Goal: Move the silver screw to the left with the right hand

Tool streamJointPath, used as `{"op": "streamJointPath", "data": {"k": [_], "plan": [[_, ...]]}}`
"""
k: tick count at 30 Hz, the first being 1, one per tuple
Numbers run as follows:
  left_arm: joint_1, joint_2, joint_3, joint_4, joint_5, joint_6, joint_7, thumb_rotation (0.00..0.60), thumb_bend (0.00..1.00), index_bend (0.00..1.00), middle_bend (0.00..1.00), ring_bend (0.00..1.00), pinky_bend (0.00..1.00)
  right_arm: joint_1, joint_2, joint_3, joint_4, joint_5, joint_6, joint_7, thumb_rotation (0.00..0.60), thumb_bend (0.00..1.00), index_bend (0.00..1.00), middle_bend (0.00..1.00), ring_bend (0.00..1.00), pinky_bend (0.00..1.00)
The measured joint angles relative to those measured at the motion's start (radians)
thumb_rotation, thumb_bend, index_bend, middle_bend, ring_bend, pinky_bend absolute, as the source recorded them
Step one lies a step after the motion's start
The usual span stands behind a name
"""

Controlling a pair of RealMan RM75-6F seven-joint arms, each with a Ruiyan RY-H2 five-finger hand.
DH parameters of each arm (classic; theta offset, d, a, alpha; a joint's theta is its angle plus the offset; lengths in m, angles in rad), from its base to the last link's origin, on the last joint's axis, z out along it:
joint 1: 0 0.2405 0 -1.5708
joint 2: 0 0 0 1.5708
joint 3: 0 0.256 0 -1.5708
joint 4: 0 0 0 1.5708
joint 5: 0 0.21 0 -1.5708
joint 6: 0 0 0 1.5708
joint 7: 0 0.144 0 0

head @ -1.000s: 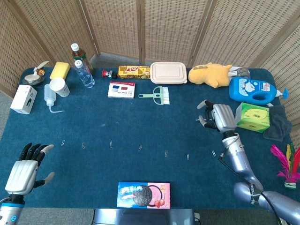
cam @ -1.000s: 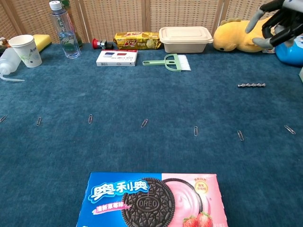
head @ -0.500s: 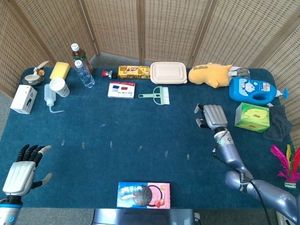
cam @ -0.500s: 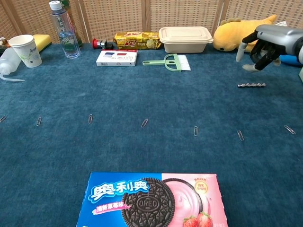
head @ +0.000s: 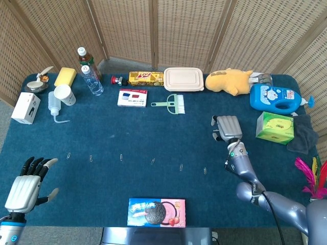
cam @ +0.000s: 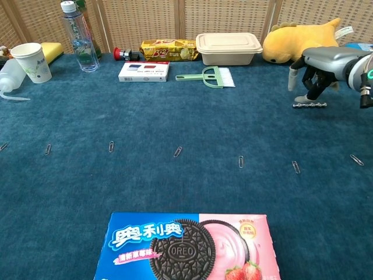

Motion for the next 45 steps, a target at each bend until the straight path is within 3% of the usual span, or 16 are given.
{"op": "streamJointPath", "data": {"k": [6, 20, 39, 45], "plan": [[0.001, -0.001, 0.0, 0.012, 0.0, 0.005, -0.011, 0.6, 0.39, 0.15, 0.18, 0.11, 0.02, 0.013, -0.029, -0.002, 0.021, 0.024, 0.021, -0.026, 0.6, 0.32, 0.61, 0.88, 0.93, 0.78], [0.0, -0.007, 0.002, 0.043, 0.001, 0.005, -0.046, 0.6, 0.39, 0.15, 0.18, 0.11, 0.02, 0.048, -0.069, 0.006, 0.068, 0.078, 0.015, -0.055, 0.6, 0.32, 0.52, 0.87, 0.93, 0.78], [-0.005, -0.015, 0.001, 0.059, 0.001, 0.001, -0.062, 0.6, 0.39, 0.15, 0.18, 0.11, 0.02, 0.081, -0.087, -0.003, 0.099, 0.149, -0.005, -0.121, 0.6, 0.34, 0.53, 0.87, 0.93, 0.78], [-0.009, -0.018, 0.0, 0.064, -0.003, -0.007, -0.066, 0.6, 0.4, 0.15, 0.18, 0.11, 0.02, 0.087, -0.089, -0.004, 0.111, 0.172, 0.006, -0.142, 0.6, 0.39, 0.55, 0.86, 0.91, 0.78]]}}
